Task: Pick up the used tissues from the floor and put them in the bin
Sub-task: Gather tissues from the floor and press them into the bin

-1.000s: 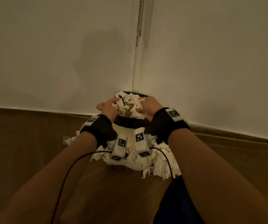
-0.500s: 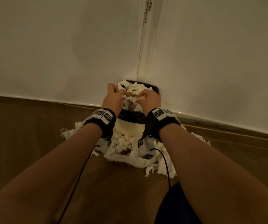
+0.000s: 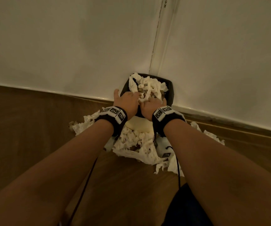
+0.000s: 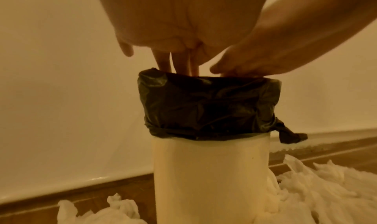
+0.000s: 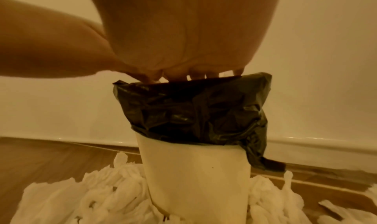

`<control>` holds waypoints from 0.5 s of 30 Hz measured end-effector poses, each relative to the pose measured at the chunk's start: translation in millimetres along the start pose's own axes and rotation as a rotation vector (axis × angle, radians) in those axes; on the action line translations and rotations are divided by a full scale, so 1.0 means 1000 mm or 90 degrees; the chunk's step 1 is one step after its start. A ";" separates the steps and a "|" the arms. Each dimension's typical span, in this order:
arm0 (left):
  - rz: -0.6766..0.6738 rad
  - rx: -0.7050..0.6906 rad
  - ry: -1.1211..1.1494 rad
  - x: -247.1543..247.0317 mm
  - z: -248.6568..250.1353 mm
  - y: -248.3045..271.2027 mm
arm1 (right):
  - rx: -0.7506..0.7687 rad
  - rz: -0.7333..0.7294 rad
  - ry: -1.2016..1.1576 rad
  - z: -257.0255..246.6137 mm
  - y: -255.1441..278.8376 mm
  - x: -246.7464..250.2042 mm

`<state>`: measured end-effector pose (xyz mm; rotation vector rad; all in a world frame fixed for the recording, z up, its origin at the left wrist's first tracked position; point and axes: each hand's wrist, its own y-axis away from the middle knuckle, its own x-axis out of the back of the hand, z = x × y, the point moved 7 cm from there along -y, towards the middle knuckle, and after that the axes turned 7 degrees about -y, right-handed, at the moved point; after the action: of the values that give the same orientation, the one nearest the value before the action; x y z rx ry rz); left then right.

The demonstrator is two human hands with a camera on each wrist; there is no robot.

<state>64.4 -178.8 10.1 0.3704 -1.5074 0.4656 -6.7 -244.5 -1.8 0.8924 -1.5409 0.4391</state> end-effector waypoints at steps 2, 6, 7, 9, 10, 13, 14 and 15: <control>0.068 0.012 0.029 0.011 -0.002 0.008 | -0.015 -0.002 0.008 0.005 0.002 0.001; 0.209 0.044 0.114 0.028 -0.017 0.032 | -0.010 0.014 0.031 0.000 0.011 0.022; 0.231 0.060 0.136 0.030 -0.021 0.040 | -0.008 0.044 0.041 -0.001 0.014 0.031; 0.236 0.089 0.160 0.026 -0.025 0.053 | 0.003 0.110 0.046 -0.001 0.021 0.049; 0.224 0.091 0.166 0.021 -0.023 0.058 | 0.021 0.147 0.031 -0.002 0.025 0.057; 0.133 0.053 0.169 0.000 -0.003 0.068 | 0.067 0.208 -0.071 0.004 0.042 0.075; 0.087 0.038 0.178 -0.011 0.007 0.070 | 0.058 0.200 -0.106 0.010 0.049 0.075; 0.037 0.033 0.191 -0.024 0.015 0.072 | 0.043 0.184 -0.134 0.014 0.055 0.073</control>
<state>14.9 -125.9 -17.4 0.2838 -1.2180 0.5802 -54.2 -240.9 76.9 0.7874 -1.8685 0.6236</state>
